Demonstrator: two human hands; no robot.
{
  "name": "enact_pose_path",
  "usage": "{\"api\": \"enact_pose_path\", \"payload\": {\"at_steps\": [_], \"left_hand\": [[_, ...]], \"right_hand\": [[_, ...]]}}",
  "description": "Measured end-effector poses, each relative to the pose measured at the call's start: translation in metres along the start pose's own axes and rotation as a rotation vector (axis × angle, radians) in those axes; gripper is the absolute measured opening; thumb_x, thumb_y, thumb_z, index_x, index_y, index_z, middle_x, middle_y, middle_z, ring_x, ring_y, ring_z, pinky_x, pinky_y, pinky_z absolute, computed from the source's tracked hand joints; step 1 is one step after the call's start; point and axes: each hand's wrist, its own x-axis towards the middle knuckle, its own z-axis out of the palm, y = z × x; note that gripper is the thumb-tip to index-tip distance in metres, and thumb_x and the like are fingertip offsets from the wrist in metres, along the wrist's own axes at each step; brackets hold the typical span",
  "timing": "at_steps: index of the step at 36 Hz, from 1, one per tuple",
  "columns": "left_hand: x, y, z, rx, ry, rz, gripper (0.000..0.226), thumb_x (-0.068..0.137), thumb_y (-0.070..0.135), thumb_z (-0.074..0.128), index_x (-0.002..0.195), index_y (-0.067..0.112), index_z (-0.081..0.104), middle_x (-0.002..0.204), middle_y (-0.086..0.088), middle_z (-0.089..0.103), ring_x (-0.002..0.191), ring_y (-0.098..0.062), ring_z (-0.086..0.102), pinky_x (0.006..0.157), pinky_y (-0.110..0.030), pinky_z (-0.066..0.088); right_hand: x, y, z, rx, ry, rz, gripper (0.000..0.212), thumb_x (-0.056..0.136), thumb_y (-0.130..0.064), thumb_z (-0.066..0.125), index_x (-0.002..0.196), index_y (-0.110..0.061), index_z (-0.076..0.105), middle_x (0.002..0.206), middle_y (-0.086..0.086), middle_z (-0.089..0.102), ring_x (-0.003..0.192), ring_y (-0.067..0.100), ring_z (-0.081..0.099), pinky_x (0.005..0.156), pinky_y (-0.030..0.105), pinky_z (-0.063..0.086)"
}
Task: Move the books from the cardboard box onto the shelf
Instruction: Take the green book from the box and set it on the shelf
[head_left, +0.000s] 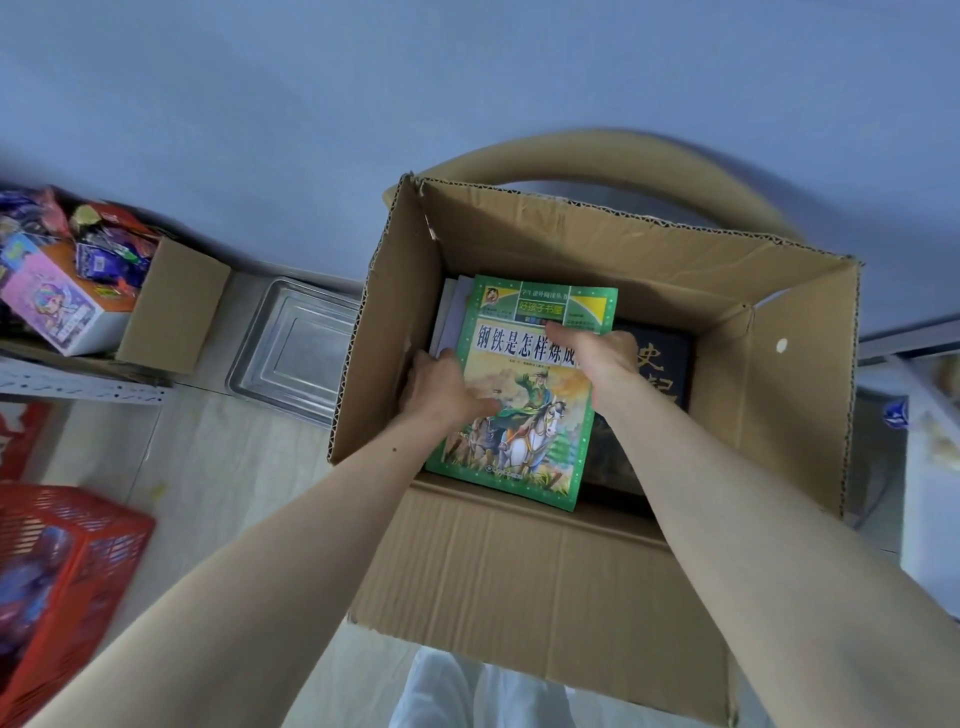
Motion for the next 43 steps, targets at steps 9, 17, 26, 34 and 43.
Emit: {"api": "enact_pose_path", "payload": {"at_steps": [9, 17, 26, 34, 43], "left_hand": [[0.007, -0.003, 0.003, -0.290, -0.036, 0.011, 0.128, 0.053, 0.043, 0.094, 0.148, 0.017, 0.013, 0.149, -0.007, 0.029, 0.140, -0.027, 0.025, 0.110, -0.042, 0.030], [-0.016, 0.011, 0.003, -0.704, 0.159, 0.187, 0.092, 0.049, 0.021, 0.098, 0.121, 0.024, 0.040, 0.118, 0.005, 0.059, 0.112, -0.013, 0.060, 0.091, -0.034, 0.053], [-0.037, 0.021, -0.010, -0.813, 0.275, 0.280, 0.075, 0.053, 0.009, 0.096, 0.108, 0.018, 0.045, 0.096, 0.016, 0.063, 0.086, 0.013, 0.062, 0.065, -0.008, 0.050], [-0.082, 0.040, -0.058, -0.895, 0.383, 0.333, 0.074, 0.051, 0.010, 0.096, 0.105, 0.022, 0.046, 0.097, 0.013, 0.064, 0.086, 0.008, 0.063, 0.067, -0.011, 0.052], [-0.173, 0.038, -0.183, -1.063, 0.552, 0.391, 0.076, 0.052, 0.011, 0.094, 0.109, 0.018, 0.046, 0.101, 0.005, 0.069, 0.091, -0.010, 0.070, 0.080, -0.042, 0.060]], "right_hand": [[-0.021, -0.005, -0.028, 0.099, -0.213, -0.059, 0.033, 0.066, -0.026, 0.092, 0.095, -0.023, 0.074, 0.103, 0.001, 0.076, 0.104, 0.025, 0.068, 0.098, 0.048, 0.051], [-0.037, -0.017, -0.059, 0.348, -0.302, -0.329, 0.039, 0.061, -0.006, 0.088, 0.098, -0.011, 0.075, 0.102, 0.012, 0.077, 0.097, 0.031, 0.074, 0.082, 0.045, 0.059], [-0.052, -0.037, -0.064, 0.355, -0.459, -0.465, 0.050, 0.066, 0.001, 0.078, 0.114, -0.003, 0.067, 0.119, 0.024, 0.067, 0.113, 0.042, 0.064, 0.098, 0.062, 0.049], [-0.104, -0.103, -0.072, 0.285, -0.488, -0.629, 0.052, 0.060, -0.002, 0.083, 0.110, -0.006, 0.068, 0.115, 0.021, 0.068, 0.117, 0.044, 0.061, 0.102, 0.062, 0.046], [-0.254, -0.223, -0.043, 0.049, -0.663, -0.829, 0.031, 0.058, -0.017, 0.086, 0.083, -0.033, 0.080, 0.091, -0.008, 0.078, 0.094, 0.012, 0.072, 0.083, 0.032, 0.050]]}}
